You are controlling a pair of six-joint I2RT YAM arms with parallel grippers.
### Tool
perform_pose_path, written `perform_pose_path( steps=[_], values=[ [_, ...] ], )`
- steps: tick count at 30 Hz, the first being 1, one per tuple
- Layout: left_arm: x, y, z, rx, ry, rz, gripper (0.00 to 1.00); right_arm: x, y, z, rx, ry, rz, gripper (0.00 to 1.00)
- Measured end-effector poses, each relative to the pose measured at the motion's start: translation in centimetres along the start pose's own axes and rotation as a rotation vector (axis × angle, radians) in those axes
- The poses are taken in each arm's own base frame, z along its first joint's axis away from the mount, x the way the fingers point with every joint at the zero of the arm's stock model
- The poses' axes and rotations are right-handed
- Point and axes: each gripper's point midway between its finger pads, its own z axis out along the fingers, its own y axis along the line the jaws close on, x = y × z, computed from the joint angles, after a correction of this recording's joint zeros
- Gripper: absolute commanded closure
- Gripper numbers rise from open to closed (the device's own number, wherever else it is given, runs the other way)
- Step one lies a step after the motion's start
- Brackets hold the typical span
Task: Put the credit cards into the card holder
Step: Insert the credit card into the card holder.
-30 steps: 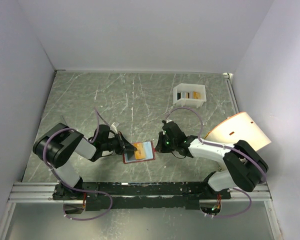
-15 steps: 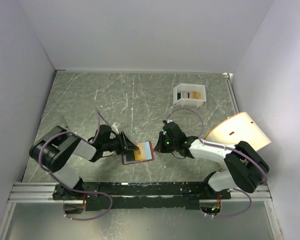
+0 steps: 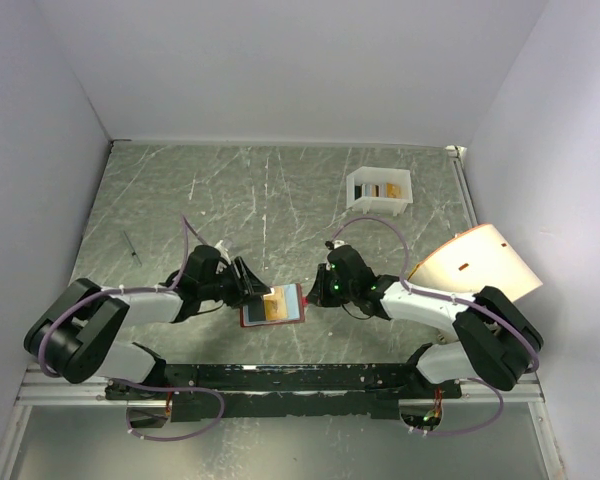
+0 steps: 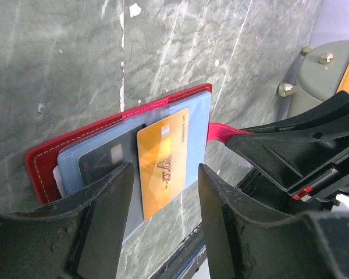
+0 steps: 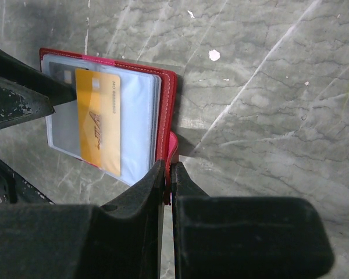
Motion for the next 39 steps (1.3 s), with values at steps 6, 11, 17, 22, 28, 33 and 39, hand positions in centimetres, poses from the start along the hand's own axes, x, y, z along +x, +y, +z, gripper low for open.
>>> perform_pose_path(
  steps=[6, 11, 17, 22, 28, 33, 39],
  values=[
    [0.0, 0.1, 0.0, -0.011, 0.003, -0.001, 0.41, 0.1, 0.4, 0.0, -0.021, -0.002, 0.004, 1.00],
    [0.3, 0.0, 0.4, 0.015, 0.016, -0.015, 0.45, 0.2, 0.4, 0.0, -0.030, -0.002, 0.007, 1.00],
    [1.2, -0.1, 1.1, 0.039, 0.048, -0.032, 0.53, 0.3, 0.6, 0.0, -0.036, -0.002, 0.007, 1.00],
    [2.2, -0.1, 1.4, 0.033, 0.077, -0.034, 0.62, 0.4, 0.6, 0.0, -0.039, -0.001, 0.007, 1.00],
    [3.0, 0.2, 1.7, 0.023, 0.099, -0.042, 0.67, 0.6, 0.7, 0.0, -0.039, 0.004, 0.010, 1.00],
    [3.4, -0.2, 2.0, 0.031, 0.109, -0.042, 0.63, 0.6, 0.9, 0.0, -0.045, 0.000, 0.012, 1.00],
    [3.6, -1.0, 2.4, 0.037, 0.116, -0.020, 0.56, 0.5, 1.1, 0.1, -0.057, -0.008, 0.013, 1.00]
  ],
)
